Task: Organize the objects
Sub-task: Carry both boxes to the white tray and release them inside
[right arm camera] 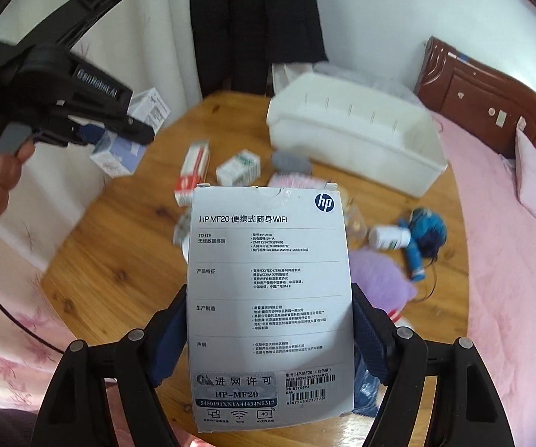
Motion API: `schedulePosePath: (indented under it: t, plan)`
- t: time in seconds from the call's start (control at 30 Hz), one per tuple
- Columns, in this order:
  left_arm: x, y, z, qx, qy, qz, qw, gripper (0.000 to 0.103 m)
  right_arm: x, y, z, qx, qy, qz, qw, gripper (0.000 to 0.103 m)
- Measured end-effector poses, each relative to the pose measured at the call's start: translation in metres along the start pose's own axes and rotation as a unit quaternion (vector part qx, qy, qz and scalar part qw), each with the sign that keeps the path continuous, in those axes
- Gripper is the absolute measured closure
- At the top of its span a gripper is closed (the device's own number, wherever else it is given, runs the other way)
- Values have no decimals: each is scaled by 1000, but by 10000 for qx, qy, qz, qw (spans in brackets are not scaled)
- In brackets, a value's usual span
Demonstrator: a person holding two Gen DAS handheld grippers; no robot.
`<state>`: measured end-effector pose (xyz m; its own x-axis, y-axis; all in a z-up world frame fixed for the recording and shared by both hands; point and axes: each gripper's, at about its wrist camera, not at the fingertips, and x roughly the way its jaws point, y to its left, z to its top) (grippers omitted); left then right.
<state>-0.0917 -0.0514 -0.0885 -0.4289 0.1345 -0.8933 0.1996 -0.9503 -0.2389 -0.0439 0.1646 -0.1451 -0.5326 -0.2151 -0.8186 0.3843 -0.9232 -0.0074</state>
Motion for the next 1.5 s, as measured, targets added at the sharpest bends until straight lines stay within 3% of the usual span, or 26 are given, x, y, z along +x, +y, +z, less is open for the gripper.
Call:
schedulePosePath:
  t: [0.33,0.53,0.7,0.9,1.03,1.23,1.5]
  plan:
    - [-61,-57,70,744,-608,-338,9948,65,-61,-47,102,412,-602,-29,9973,24]
    - [-72,-88,121,1194,-845,-533,9878,65,-89,-80,172,632,-977,-280,9928,24]
    - [-62,-115,161,1540,-950,-536,9820,65,-89,-101,229,870,-1105,-500,9888,24]
    - [-17,-137,201,1744,-890,-468,9795,65,-54,-127,283,1151,-1063,-822,9842,24]
    - [27,-142,215,1811,-770,-335,9799,65,-11,-142,298,1465,-842,-859,9819,24]
    - [89,-146,221,1911,-536,-142,9800,65,66,-171,292,2023,-304,-799,9756,24]
    - [141,-150,213,1819,-196,-87,9831,65,144,-192,271,2352,367,-879,9673,24]
